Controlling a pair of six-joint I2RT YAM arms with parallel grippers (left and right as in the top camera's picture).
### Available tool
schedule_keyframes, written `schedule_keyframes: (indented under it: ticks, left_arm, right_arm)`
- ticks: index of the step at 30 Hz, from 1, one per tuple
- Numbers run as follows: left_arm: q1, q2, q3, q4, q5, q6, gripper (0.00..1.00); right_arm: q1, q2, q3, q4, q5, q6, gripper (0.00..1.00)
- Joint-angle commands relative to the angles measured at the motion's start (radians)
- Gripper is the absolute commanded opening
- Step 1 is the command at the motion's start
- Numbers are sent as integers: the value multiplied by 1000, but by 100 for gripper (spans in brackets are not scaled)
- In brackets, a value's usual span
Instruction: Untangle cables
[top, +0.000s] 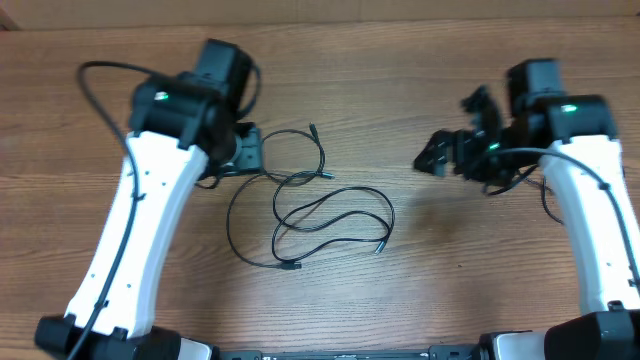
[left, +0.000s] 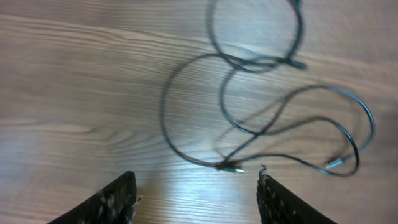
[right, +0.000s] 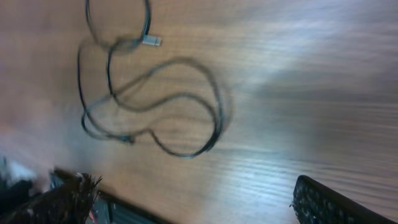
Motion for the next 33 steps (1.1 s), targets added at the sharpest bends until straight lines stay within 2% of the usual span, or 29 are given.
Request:
schedule_keyframes:
  ticks: [1,6,10,14,21,27,33]
  left_arm:
    - [49,-58,18,-7,-56,-43,66]
    - [77,-63,18,-19,-35,-38,75]
    - [77,-63,18,-21,-35,-32,76]
    - [77,-63,18,-20,-34,-32,76]
    - [77,-63,18,-21,-34,-32,76]
    - [77,-63,18,-19,-33,-32,76]
    - [77,-63,18,-20,-26,-32,76]
  right_arm:
    - [81,0,-60,32,3,72,100]
    - [211,1,-146,129,135,182,100]
    - [292,2,-212,216,303,249,100]
    - [338,13,-294,321,313,289,100]
    - [347,25,-440,463,300,528,99]
    - [347,25,-524,568,227,537,81]
    - [347,26,-591,639,222,603,74]
